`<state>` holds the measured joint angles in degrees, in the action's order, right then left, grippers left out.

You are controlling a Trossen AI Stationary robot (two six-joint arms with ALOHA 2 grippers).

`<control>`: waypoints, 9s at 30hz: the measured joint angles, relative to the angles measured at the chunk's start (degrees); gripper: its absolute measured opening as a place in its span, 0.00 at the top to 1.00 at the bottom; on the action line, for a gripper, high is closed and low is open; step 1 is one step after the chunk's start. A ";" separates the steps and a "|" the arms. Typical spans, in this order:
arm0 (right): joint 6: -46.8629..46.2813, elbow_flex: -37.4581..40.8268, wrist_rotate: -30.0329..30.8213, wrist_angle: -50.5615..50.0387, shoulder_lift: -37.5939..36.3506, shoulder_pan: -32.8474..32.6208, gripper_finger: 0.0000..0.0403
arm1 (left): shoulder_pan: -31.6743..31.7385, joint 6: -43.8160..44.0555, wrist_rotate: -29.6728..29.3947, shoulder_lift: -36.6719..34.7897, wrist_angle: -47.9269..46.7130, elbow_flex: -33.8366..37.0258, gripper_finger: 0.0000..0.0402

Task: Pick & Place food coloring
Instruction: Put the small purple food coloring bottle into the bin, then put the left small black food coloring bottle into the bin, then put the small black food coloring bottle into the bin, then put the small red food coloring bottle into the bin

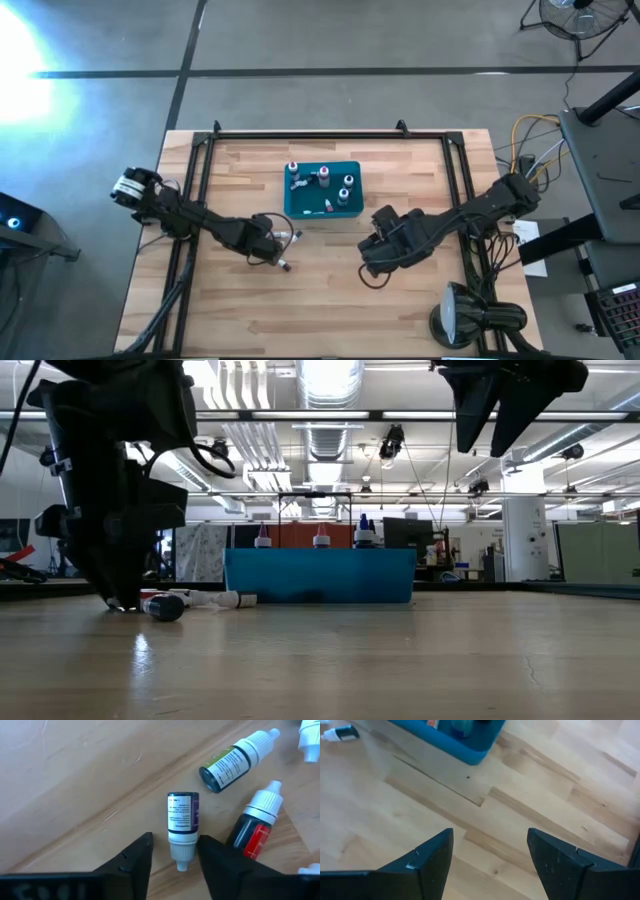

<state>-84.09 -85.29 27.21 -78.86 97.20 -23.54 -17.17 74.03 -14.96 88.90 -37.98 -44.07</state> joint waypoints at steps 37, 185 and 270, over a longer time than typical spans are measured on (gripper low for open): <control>1.00 1.56 8.02 7.23 -2.78 -2.00 0.38 | 14.45 -37.92 -10.11 -4.94 -13.61 -25.47 0.51; 123.12 -5.72 -26.25 37.98 26.68 12.13 0.59 | -36.04 22.45 -33.99 -29.26 -15.37 6.69 0.49; 40.96 -5.64 -15.36 17.73 9.15 15.11 0.41 | 5.97 -32.16 10.95 3.28 2.34 -9.38 0.56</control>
<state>-43.13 -90.94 11.86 -61.13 106.34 -8.43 -11.20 41.87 -4.01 92.18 -35.64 -53.46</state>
